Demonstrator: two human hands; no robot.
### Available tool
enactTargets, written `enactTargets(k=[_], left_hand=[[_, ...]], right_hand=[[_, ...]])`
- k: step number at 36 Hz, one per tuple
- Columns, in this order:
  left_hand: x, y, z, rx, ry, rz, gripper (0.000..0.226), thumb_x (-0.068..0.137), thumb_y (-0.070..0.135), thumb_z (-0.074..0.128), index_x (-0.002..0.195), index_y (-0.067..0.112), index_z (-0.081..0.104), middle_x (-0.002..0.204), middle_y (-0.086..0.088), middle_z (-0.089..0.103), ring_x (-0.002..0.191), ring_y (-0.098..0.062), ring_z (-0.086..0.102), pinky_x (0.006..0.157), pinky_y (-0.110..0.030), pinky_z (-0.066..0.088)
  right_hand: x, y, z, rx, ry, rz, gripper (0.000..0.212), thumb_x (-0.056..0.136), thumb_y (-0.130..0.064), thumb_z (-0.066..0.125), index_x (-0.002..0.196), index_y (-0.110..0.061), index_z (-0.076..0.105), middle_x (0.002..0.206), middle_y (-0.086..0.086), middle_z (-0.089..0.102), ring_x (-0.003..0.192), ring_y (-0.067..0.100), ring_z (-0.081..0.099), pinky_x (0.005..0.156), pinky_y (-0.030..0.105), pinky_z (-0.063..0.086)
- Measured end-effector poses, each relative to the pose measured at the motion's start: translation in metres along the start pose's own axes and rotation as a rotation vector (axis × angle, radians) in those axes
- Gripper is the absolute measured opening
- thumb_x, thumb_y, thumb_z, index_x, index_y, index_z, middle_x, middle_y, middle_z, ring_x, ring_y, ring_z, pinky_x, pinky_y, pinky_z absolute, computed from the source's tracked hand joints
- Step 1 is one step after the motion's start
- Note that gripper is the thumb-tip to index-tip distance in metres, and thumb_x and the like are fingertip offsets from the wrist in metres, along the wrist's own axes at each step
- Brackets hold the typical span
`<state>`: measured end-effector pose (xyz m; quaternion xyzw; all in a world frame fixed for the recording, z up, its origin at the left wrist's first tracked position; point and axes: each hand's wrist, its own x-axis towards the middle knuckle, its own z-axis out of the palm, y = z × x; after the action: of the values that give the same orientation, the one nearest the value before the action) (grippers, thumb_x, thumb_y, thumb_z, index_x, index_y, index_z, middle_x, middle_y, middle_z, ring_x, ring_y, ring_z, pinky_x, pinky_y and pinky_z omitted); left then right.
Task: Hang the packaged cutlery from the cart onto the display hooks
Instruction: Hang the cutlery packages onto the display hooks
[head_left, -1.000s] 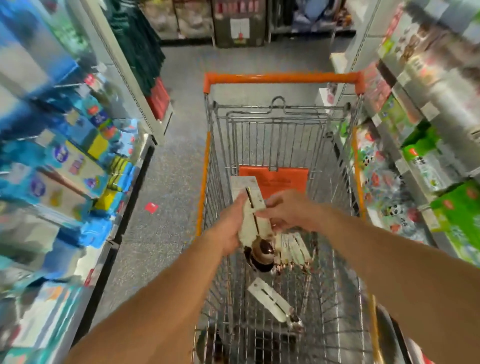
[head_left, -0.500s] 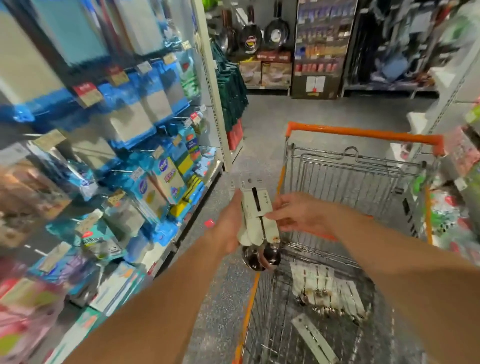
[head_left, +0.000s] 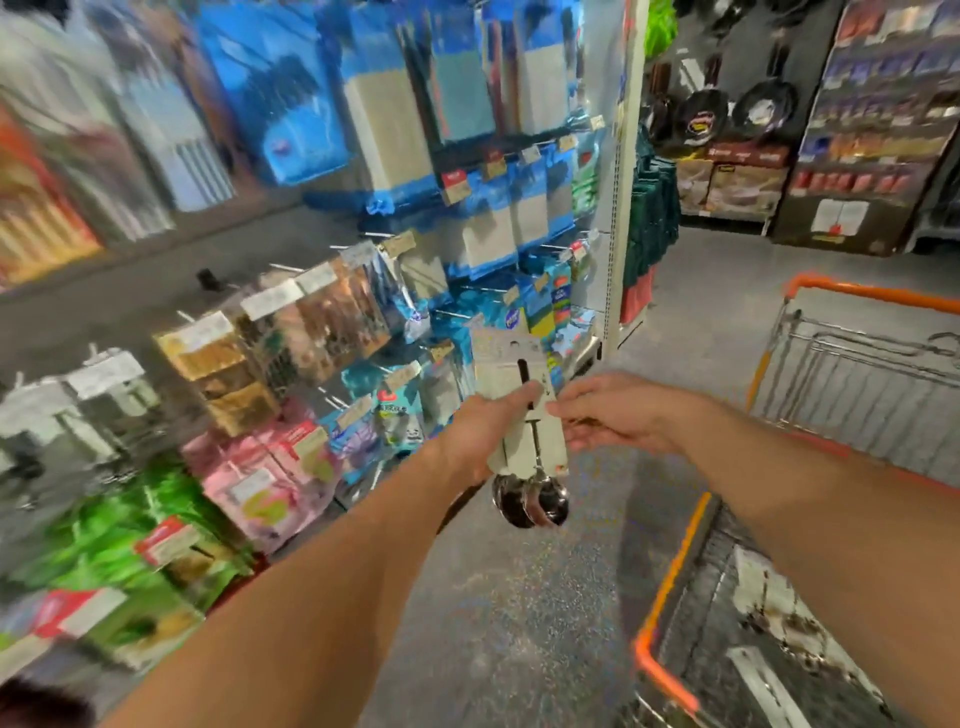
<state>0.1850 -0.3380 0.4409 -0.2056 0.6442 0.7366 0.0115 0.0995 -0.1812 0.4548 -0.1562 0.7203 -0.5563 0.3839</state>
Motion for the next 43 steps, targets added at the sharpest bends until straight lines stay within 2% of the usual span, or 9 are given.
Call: enactTargets(k=[2, 7, 11, 16, 23, 31, 36, 40, 43], left_hand=[[-0.021, -0.001, -0.024, 0.027, 0.049, 0.02, 0.022, 0.092, 0.031, 0.069, 0.106, 0.013, 0.069, 0.1, -0.012, 0.076, 0.096, -0.033, 0.072, 0.089, -0.052, 0.057], [-0.069, -0.008, -0.086, 0.071, 0.204, 0.074, 0.022, 0.086, 0.033, 0.077, 0.101, 0.018, 0.072, 0.098, -0.007, 0.077, 0.091, -0.028, 0.073, 0.085, -0.046, 0.06], [-0.106, -0.011, -0.13, 0.078, 0.335, 0.101, 0.024, 0.087, 0.028, 0.076, 0.105, 0.013, 0.071, 0.08, -0.001, 0.073, 0.059, -0.009, 0.066, 0.051, -0.019, 0.05], [-0.143, -0.011, -0.175, 0.075, 0.472, 0.112, 0.02, 0.087, 0.032, 0.075, 0.101, 0.019, 0.071, 0.097, -0.005, 0.076, 0.082, -0.02, 0.069, 0.075, -0.036, 0.059], [-0.189, -0.007, -0.221, 0.0, 0.675, 0.053, 0.02, 0.086, 0.036, 0.075, 0.089, 0.018, 0.068, 0.071, 0.002, 0.07, 0.062, -0.015, 0.063, 0.048, -0.022, 0.049], [-0.232, -0.017, -0.265, -0.026, 0.896, 0.053, 0.058, 0.074, 0.051, 0.082, 0.109, 0.008, 0.068, 0.1, -0.006, 0.074, 0.089, -0.022, 0.068, 0.075, -0.032, 0.056], [-0.262, -0.027, -0.285, -0.038, 0.97, 0.027, 0.086, 0.083, 0.048, 0.075, 0.139, -0.008, 0.042, 0.123, -0.012, 0.058, 0.106, -0.022, 0.053, 0.083, -0.027, 0.041], [-0.285, -0.032, -0.302, -0.033, 0.982, 0.016, 0.072, 0.089, 0.047, 0.069, 0.137, -0.003, 0.048, 0.093, 0.004, 0.054, 0.075, -0.005, 0.048, 0.061, -0.021, 0.037], [-0.3, -0.035, -0.32, -0.026, 1.03, 0.009, 0.066, 0.095, 0.05, 0.058, 0.139, 0.0, 0.049, 0.117, 0.0, 0.058, 0.087, -0.01, 0.056, 0.073, -0.023, 0.042]], right_hand=[[0.001, -0.006, 0.028, -0.028, -0.01, -0.013, 0.012, 0.09, -0.017, 0.071, 0.096, -0.009, 0.065, 0.083, 0.008, 0.071, 0.078, 0.016, 0.067, 0.09, 0.037, 0.058], [0.003, -0.022, 0.102, -0.122, -0.085, -0.043, 0.013, 0.091, -0.015, 0.069, 0.098, -0.006, 0.062, 0.076, 0.008, 0.063, 0.056, 0.008, 0.063, 0.048, 0.018, 0.052], [0.01, -0.032, 0.156, -0.174, -0.157, -0.075, 0.019, 0.088, -0.017, 0.073, 0.102, -0.006, 0.066, 0.08, 0.008, 0.067, 0.07, 0.013, 0.067, 0.065, 0.024, 0.057], [0.02, -0.049, 0.216, -0.201, -0.289, -0.101, 0.012, 0.09, -0.014, 0.07, 0.099, -0.007, 0.065, 0.079, 0.007, 0.065, 0.067, 0.013, 0.066, 0.069, 0.026, 0.059], [0.032, -0.071, 0.283, -0.255, -0.448, -0.141, 0.017, 0.089, -0.013, 0.071, 0.104, -0.006, 0.066, 0.08, 0.011, 0.065, 0.065, 0.015, 0.063, 0.06, 0.025, 0.054], [0.044, -0.085, 0.355, -0.384, -0.646, -0.206, 0.008, 0.086, -0.016, 0.074, 0.091, -0.013, 0.068, 0.077, -0.001, 0.067, 0.075, 0.016, 0.066, 0.071, 0.03, 0.054], [0.038, -0.093, 0.396, -0.533, -0.733, -0.258, 0.008, 0.091, -0.019, 0.07, 0.087, -0.013, 0.069, 0.085, 0.003, 0.066, 0.071, 0.01, 0.064, 0.063, 0.02, 0.052], [0.044, -0.093, 0.43, -0.56, -0.842, -0.183, 0.013, 0.092, -0.02, 0.068, 0.088, -0.008, 0.066, 0.069, 0.0, 0.063, 0.068, 0.013, 0.063, 0.082, 0.033, 0.058], [0.05, -0.092, 0.458, -0.534, -0.891, -0.088, 0.013, 0.09, -0.018, 0.07, 0.087, -0.011, 0.06, 0.089, 0.008, 0.063, 0.079, 0.018, 0.065, 0.093, 0.039, 0.056]])
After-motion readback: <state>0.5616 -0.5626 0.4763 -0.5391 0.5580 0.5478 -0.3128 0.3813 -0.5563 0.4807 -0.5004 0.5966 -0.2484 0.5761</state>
